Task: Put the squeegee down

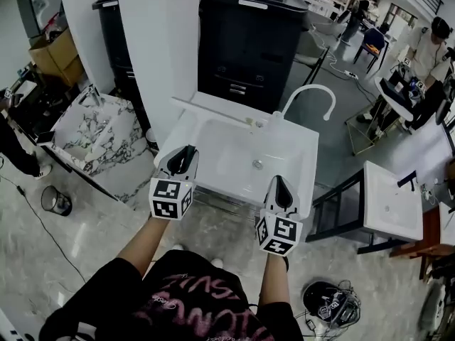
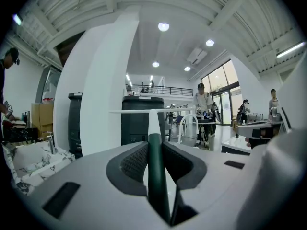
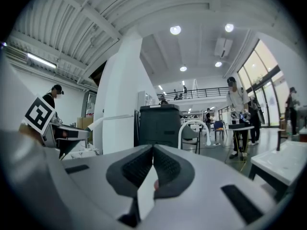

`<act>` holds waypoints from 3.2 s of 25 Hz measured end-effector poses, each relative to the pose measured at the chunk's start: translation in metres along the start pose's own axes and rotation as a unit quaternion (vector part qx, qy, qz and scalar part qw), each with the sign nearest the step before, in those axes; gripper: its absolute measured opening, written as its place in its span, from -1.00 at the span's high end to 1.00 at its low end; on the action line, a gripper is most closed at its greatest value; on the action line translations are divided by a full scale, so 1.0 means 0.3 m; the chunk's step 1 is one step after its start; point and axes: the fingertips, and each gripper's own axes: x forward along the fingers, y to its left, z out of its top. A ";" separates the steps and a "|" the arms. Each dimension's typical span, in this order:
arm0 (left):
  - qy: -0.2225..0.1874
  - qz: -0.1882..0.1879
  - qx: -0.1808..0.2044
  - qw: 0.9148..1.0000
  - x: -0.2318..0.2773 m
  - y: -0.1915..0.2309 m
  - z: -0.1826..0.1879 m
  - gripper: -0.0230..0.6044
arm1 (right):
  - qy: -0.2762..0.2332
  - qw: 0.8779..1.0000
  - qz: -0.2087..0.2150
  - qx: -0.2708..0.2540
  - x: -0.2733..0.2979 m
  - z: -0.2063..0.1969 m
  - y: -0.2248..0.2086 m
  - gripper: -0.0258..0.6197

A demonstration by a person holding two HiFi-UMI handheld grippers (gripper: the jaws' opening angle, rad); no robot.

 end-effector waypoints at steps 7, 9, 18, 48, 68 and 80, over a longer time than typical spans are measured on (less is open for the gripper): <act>0.002 0.006 0.006 1.000 0.008 -0.078 -0.009 0.62 | 0.008 1.000 0.011 0.001 -0.017 -0.031 -0.065 0.85; -0.002 0.008 0.011 1.000 0.013 -0.093 -0.004 0.62 | 0.007 1.000 0.014 -0.001 -0.013 -0.028 -0.073 0.85; -0.003 0.013 0.002 1.000 0.060 -0.089 -0.015 0.62 | 0.013 1.000 0.027 -0.004 0.037 -0.055 -0.083 0.85; 0.032 -0.001 -0.008 0.999 0.402 0.089 -0.099 0.62 | 0.040 0.999 0.028 -0.008 0.419 -0.111 -0.056 0.85; 0.069 -0.040 -0.027 0.996 0.788 0.256 -0.160 0.62 | 0.086 0.996 -0.009 -0.002 0.811 -0.163 -0.050 0.85; 0.088 -0.062 -0.025 0.994 0.932 0.335 -0.211 0.62 | 0.105 0.993 -0.045 0.010 0.986 -0.184 0.000 0.85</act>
